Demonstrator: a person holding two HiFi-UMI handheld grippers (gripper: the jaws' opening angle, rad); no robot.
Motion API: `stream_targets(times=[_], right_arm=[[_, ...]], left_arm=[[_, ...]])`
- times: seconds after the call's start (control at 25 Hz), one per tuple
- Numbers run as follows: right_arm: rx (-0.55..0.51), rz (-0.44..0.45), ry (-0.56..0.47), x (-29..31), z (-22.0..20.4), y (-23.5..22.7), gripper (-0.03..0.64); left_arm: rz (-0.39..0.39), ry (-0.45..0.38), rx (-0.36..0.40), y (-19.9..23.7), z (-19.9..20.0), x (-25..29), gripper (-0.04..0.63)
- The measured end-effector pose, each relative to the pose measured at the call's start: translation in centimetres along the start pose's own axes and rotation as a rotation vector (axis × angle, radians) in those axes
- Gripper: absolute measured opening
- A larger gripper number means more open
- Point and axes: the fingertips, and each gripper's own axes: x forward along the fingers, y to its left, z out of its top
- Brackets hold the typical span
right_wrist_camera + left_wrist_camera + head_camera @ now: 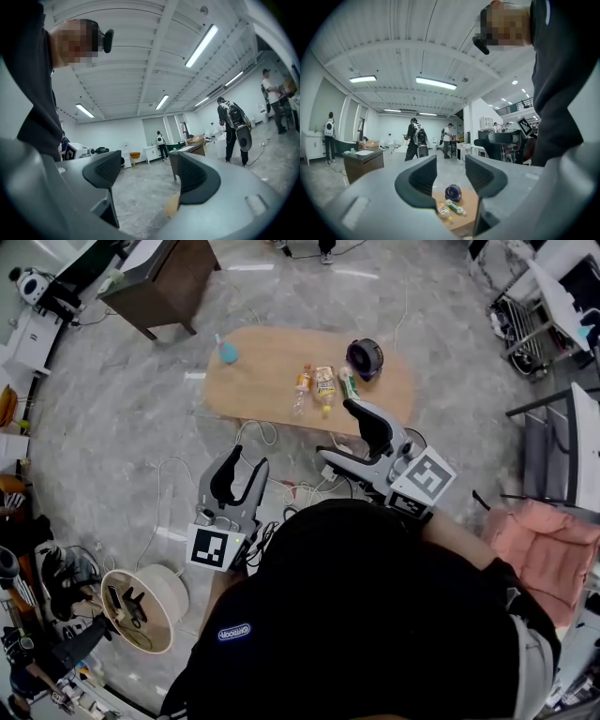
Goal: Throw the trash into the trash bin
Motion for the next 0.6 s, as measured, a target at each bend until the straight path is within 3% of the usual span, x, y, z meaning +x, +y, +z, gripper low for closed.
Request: stream_targets(times=[0.28,0.48,0.6], right_arm=[[-0.039,-0.1,-0.006,0.5,-0.5,0.3,0.443],[0.0,-0.186,-0.014,-0.6,-1.8,-0.2,0.457],[0.021,-0.228,-0.016,-2.5,-2.3,-2.0,0.459]], left_arm=[[-0.064,0.008,-0.013,1.9,-0.8,0.7,0.294],[-0.149,0.057,-0.016,2.1,-2.4,2.6,0.316],[-0.161,0.08,-0.003,1.6,-3.5,4.8,0.316]])
